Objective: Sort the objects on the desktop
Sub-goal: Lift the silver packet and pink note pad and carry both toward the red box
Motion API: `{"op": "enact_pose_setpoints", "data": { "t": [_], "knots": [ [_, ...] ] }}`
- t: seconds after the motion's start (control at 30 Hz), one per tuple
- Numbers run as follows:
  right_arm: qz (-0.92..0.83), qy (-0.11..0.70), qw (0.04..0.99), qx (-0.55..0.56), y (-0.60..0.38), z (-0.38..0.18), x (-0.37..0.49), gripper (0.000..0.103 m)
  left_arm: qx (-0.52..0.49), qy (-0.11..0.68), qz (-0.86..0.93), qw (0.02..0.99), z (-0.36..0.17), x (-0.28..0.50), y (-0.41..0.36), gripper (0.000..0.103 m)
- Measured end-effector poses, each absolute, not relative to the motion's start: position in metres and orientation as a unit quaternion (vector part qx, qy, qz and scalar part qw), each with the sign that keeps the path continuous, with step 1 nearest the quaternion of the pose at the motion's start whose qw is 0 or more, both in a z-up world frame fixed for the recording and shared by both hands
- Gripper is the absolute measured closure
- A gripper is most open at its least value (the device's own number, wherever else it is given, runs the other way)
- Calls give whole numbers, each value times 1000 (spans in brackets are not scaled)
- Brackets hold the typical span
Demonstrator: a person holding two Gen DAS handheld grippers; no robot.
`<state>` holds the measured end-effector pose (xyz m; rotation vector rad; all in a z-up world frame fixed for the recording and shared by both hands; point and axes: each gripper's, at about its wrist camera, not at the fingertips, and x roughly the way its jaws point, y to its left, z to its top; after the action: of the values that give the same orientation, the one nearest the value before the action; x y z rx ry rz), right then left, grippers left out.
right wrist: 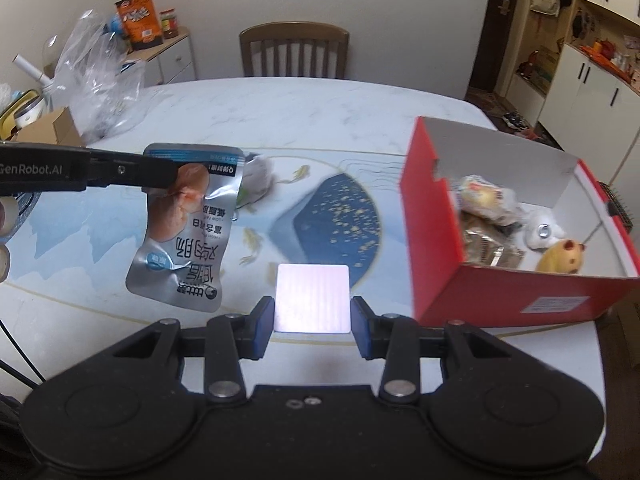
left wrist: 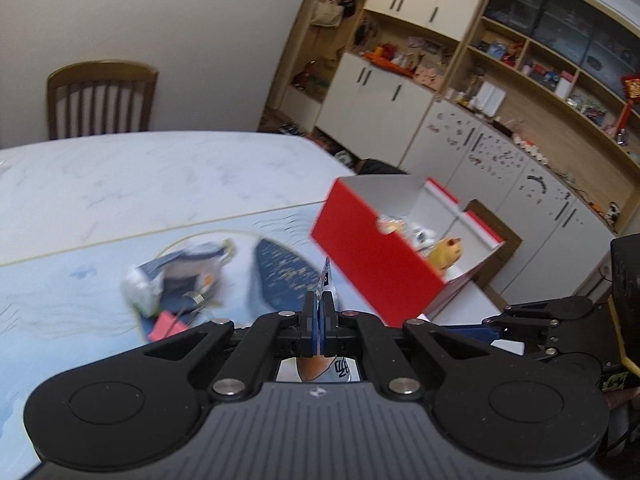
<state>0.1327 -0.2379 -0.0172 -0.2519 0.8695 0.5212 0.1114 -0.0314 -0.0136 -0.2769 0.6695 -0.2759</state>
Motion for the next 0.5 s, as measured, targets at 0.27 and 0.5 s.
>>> {"op": "enact_pose_setpoints", "data": {
  "t": [0.27, 0.5],
  "knots": [
    [235, 400, 877, -124, -268, 1, 145, 63, -129, 308, -169, 927, 6, 135, -70, 103],
    [226, 389, 884, -124, -296, 13, 165, 63, -120, 288, -195, 930, 23, 157, -105, 103]
  ]
}}
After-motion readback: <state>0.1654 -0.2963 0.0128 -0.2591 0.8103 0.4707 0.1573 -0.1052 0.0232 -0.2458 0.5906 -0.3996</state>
